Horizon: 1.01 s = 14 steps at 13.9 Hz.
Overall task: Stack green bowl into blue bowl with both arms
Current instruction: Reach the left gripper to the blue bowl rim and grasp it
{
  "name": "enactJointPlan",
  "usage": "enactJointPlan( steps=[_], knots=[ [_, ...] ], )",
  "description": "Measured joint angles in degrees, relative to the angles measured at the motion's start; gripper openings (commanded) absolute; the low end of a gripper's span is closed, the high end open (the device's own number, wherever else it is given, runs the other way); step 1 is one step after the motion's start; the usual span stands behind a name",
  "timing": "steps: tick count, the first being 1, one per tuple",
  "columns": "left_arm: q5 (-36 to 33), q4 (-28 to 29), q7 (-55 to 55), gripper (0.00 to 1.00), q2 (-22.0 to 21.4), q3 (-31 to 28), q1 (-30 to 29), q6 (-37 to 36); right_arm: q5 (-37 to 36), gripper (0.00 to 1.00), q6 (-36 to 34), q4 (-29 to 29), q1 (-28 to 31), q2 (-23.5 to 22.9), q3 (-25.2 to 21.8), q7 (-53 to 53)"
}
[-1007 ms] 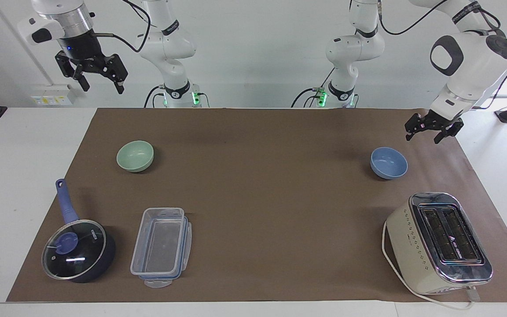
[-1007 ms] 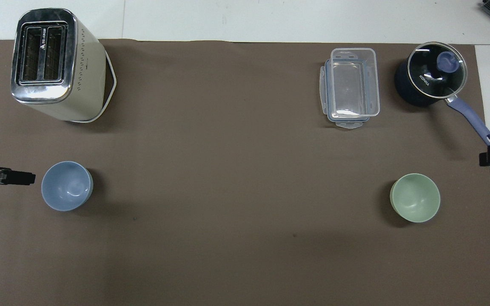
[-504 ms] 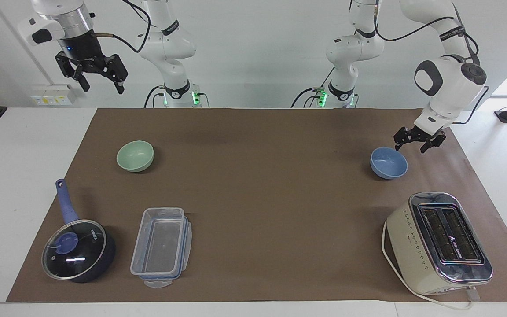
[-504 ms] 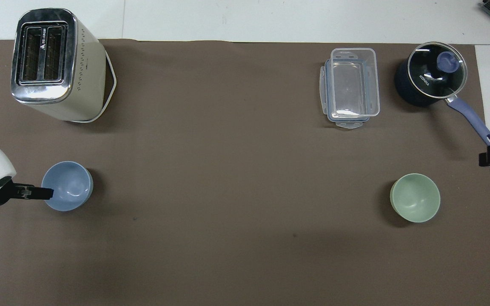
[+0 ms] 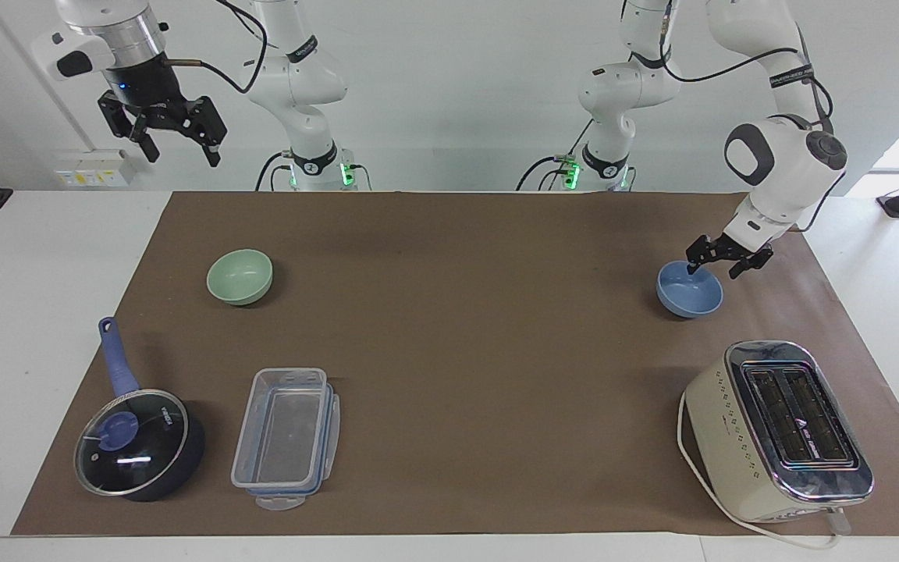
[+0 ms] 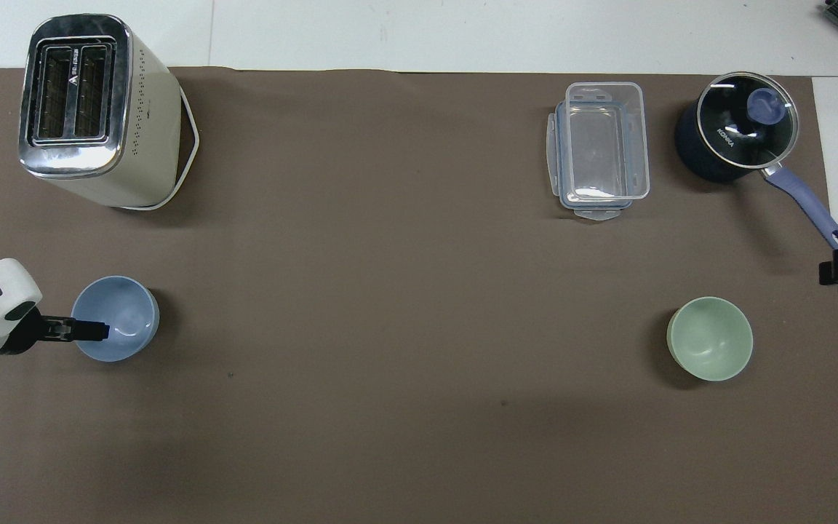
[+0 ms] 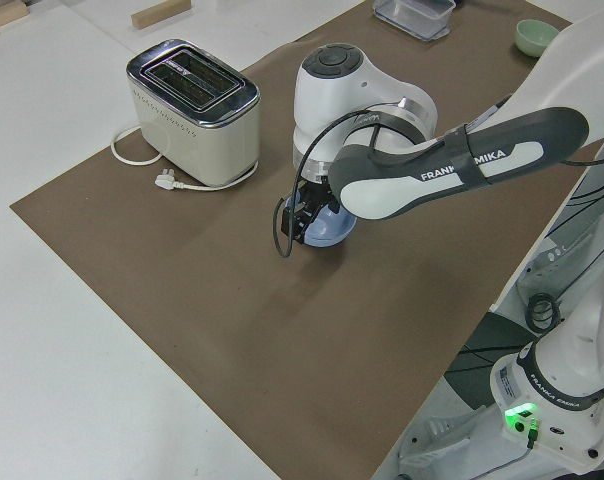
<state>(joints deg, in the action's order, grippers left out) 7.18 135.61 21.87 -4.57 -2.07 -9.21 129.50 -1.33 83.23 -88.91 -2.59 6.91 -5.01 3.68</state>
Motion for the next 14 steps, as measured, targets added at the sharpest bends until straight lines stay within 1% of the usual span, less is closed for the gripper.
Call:
enactJointPlan(
  steps=[6,10,11,14],
  knots=[
    [2.61,0.18,0.02,0.88,2.86,-0.05,-1.83,4.19,0.0,1.0,0.0,-0.14,0.0,0.0,0.0,0.0],
    [4.46,0.18,0.24,0.87,3.0,-0.02,-2.09,4.63,0.0,1.0,0.0,-0.17,0.0,0.0,0.0,0.0],
    [4.97,0.18,0.71,0.83,3.0,-0.01,-2.09,4.65,0.0,1.0,0.0,-0.17,0.0,0.0,0.0,0.0],
    [6.2,0.18,3.44,0.83,3.0,-0.05,-2.63,4.66,0.0,1.0,0.0,-0.21,0.0,0.0,0.0,0.0]
  ],
)
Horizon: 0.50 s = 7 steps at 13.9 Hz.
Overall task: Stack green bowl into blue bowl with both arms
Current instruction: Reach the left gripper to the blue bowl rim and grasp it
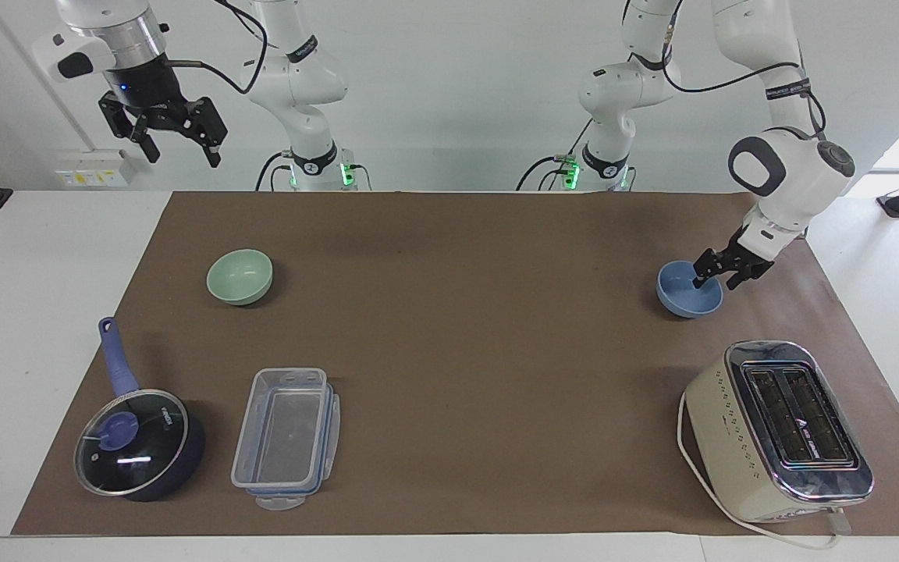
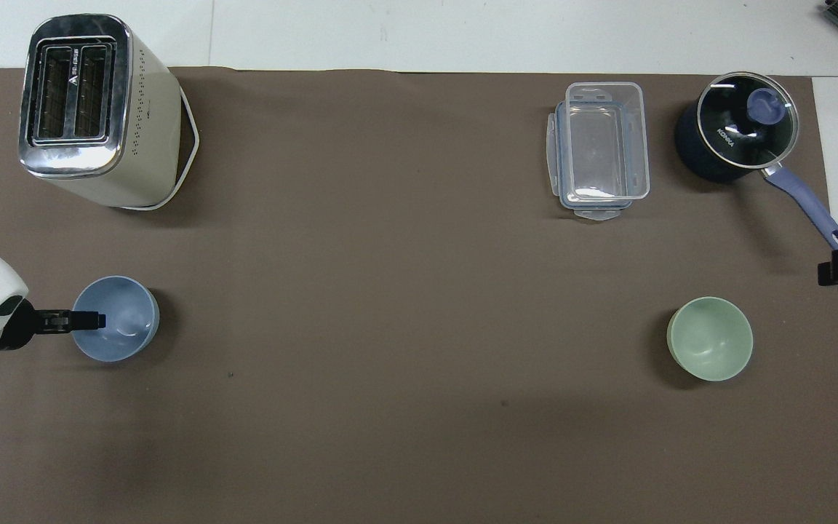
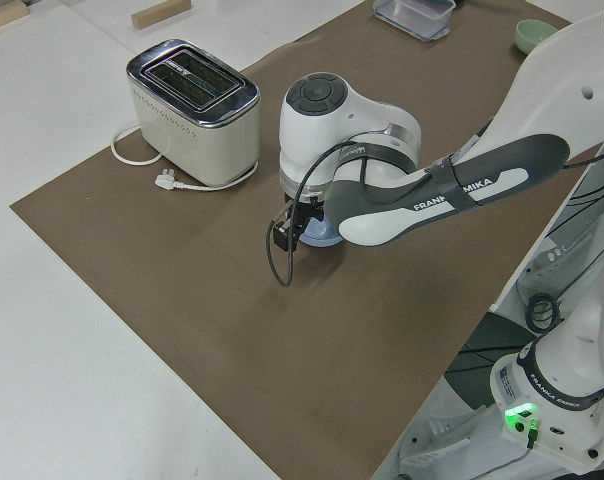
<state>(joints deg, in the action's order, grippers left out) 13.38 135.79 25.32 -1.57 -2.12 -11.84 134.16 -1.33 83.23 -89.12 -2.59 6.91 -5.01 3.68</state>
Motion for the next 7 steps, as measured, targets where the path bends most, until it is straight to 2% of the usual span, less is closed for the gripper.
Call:
enactJointPlan(
  steps=[2,3,4,6,7],
  knots=[
    [1.11,0.07,0.95,0.81,0.17,0.0,-0.41,0.0,0.0,1.0,0.0,-0.04,0.0,0.0,0.0,0.0],
    [1.55,0.16,1.17,0.76,0.57,0.0,-0.51,0.0,0.0,1.0,0.0,-0.05,0.0,0.01,0.0,0.0],
    [1.74,0.19,1.29,0.54,1.0,0.01,-0.55,0.0,0.0,1.0,0.0,-0.05,0.0,0.03,0.0,0.0],
    [2.14,0.19,1.33,0.01,1.51,0.01,-0.56,0.0,0.0,1.0,0.0,-0.05,0.0,0.07,0.0,0.0],
    [2.33,0.19,1.34,0.0,1.59,0.01,-0.57,-0.01,0.0,1.0,0.0,-0.06,0.0,0.08,0.0,0.0]
  ],
)
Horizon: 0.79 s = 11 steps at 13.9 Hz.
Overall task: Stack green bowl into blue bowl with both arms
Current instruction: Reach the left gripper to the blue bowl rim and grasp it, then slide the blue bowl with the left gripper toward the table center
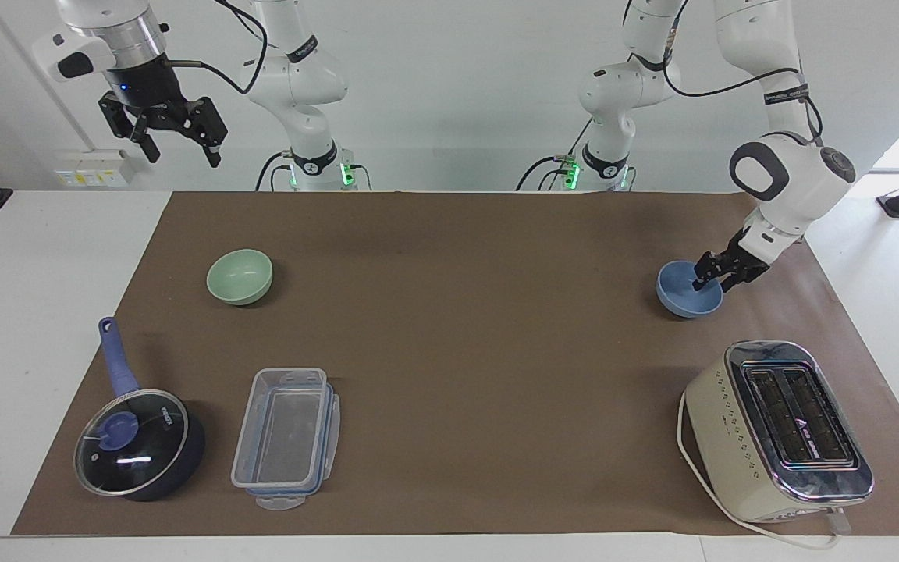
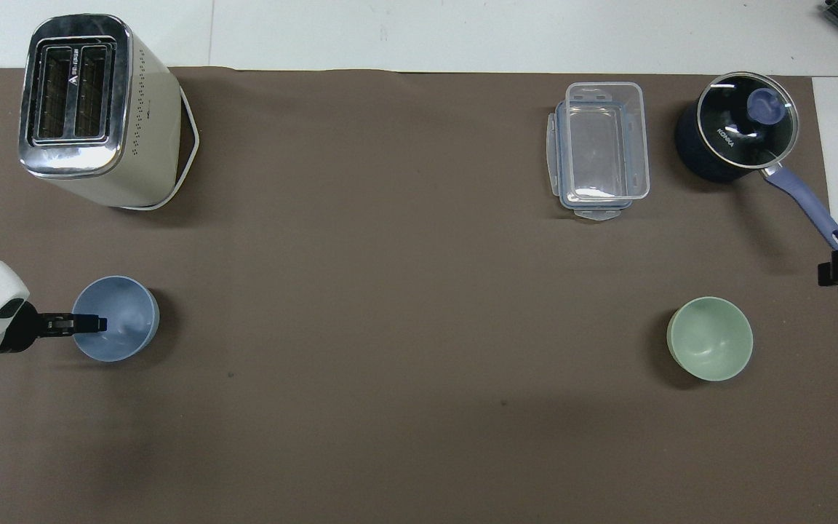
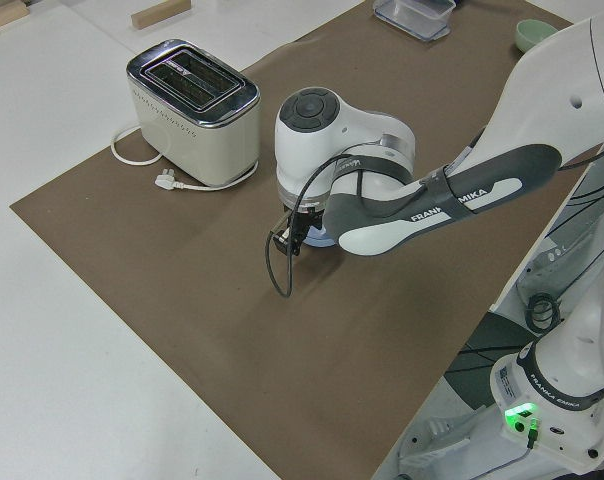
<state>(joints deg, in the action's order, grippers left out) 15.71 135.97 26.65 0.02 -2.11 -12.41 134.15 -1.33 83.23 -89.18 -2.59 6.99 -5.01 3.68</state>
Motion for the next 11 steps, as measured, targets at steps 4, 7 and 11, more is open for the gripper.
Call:
enactJointPlan(
  steps=[4,7,11],
  knots=[
    [0.74,-0.07,0.02,0.0,-0.02,0.0,-0.13,-0.86,0.0,1.0,0.0,-0.06,0.02,0.01,-0.01,0.0],
    [0.91,-0.15,0.09,0.0,-0.15,0.01,-0.7,-1.54,0.0,1.0,0.0,-0.1,0.03,0.04,-0.01,0.0],
    [0.99,-3.16,-0.04,0.0,-1.88,0.54,-0.71,-5.95,0.0,1.0,0.0,-0.15,0.03,0.04,-0.01,0.0]
  ],
)
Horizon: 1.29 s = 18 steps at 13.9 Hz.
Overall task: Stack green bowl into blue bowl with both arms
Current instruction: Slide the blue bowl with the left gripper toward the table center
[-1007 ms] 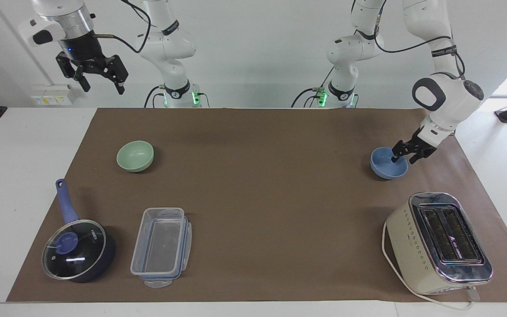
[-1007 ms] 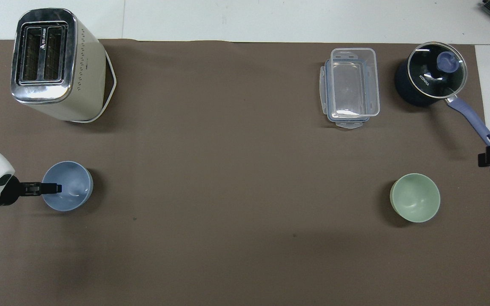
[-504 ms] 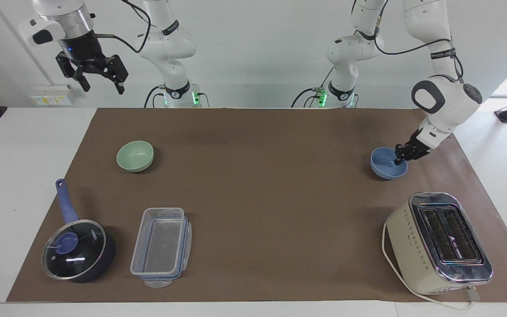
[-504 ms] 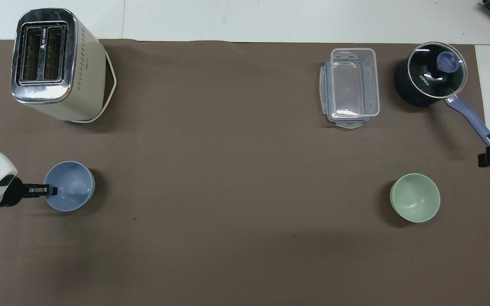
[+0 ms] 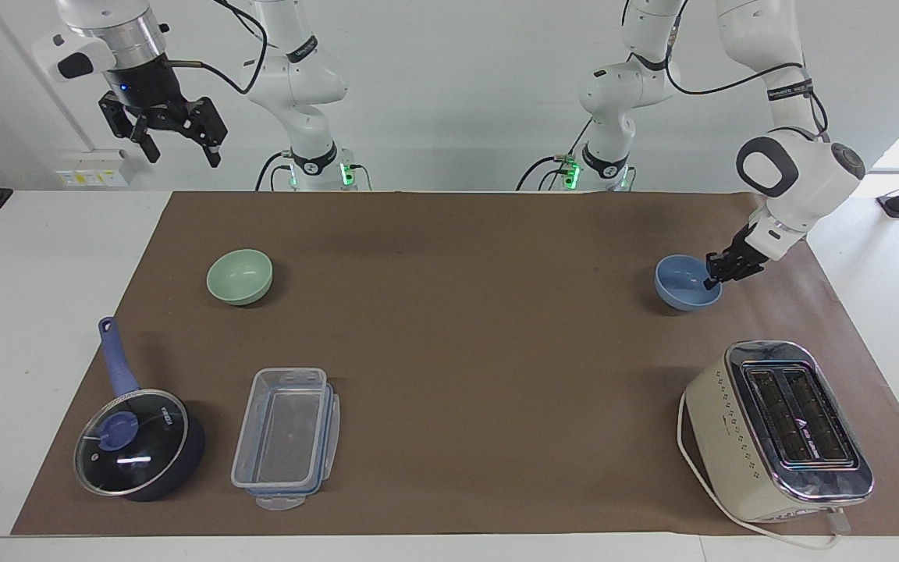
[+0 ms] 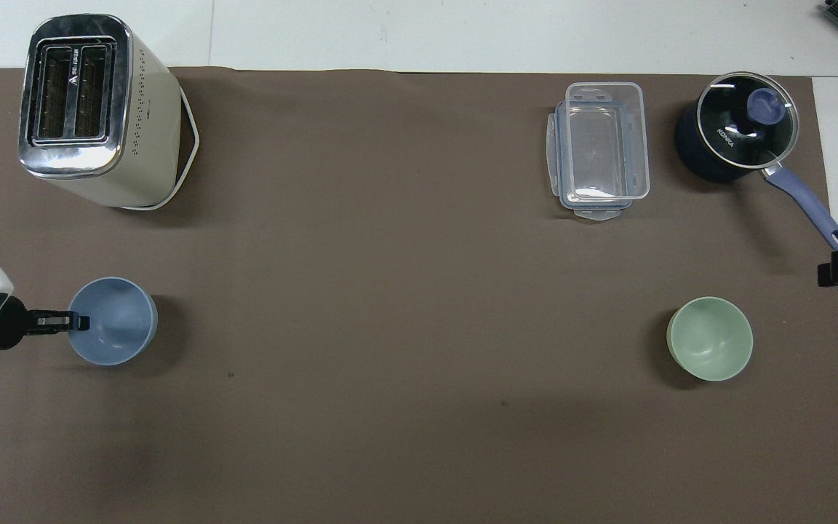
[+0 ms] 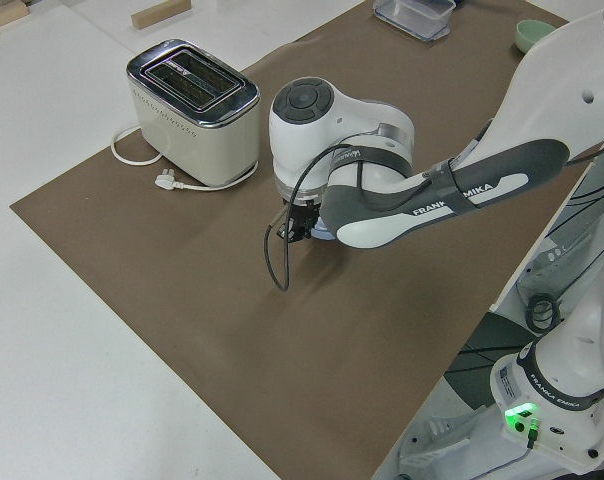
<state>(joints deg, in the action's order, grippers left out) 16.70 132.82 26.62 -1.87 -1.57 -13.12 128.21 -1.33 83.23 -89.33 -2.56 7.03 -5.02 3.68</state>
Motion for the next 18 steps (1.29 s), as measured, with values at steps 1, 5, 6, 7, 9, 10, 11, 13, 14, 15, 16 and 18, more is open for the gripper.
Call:
enactJointPlan(
  steps=[1,5,6,7,9,10,11,13,14,15,16,18],
  knots=[
    [0.02,-0.7,-0.57,0.0,-0.9,0.45,0.11,-0.98,0.0,1.0,0.0,0.0,0.0,0.0,0.0,0.0],
    [0.07,-1.13,-7.99,0.0,-4.1,1.59,6.45,-3.32,0.0,1.0,0.0,-0.02,0.02,0.01,-0.01,0.0],
    [0.07,-1.12,-11.01,0.0,-4.35,1.73,9.1,-3.35,0.0,1.0,0.0,-0.04,0.02,0.01,-0.01,0.0],
    [0.07,-1.13,-14.42,0.0,-4.4,1.84,12.06,-3.3,0.0,1.0,0.0,-0.1,0.03,0.02,-0.01,0.0],
    [0.07,-1.11,-21.66,0.0,-4.34,2.06,18.52,-2.66,0.0,1.0,0.0,-0.27,0.05,0.08,-0.02,0.0],
    [0.07,-1.09,-25.28,0.0,-4.22,2.13,21.77,-1.79,0.0,1.0,0.0,-0.39,0.05,0.14,-0.02,0.0],
    [0.07,-1.04,-29.0,0.0,-3.99,2.18,25.2,-0.73,0.0,1.0,0.0,-0.5,0.05,0.2,-0.02,0.0],
    [0.07,-0.8,-36.26,0.0,-3.02,2.27,32.33,2.13,0.0,1.0,0.0,-0.62,0.05,0.28,-0.02,0.0],
    [0.07,-0.69,-39.67,0.0,-2.31,2.32,35.9,3.78,0.0,1.0,0.0,-0.64,0.05,0.3,-0.03,0.0],
    [0.07,-0.6,-42.52,0.0,-1.45,2.34,39.19,5.38,0.0,1.0,0.0,-0.66,0.06,0.31,-0.03,0.0],
    [0.07,-0.55,-44.76,0.0,-0.54,2.4,42.0,6.95,0.0,1.0,0.0,-0.67,0.09,0.34,-0.03,0.0],
    [0.07,-0.48,-48.11,0.0,1.51,2.45,46.22,10.24,0.0,1.0,0.0,-0.71,0.2,0.39,-0.03,0.0]
  ],
)
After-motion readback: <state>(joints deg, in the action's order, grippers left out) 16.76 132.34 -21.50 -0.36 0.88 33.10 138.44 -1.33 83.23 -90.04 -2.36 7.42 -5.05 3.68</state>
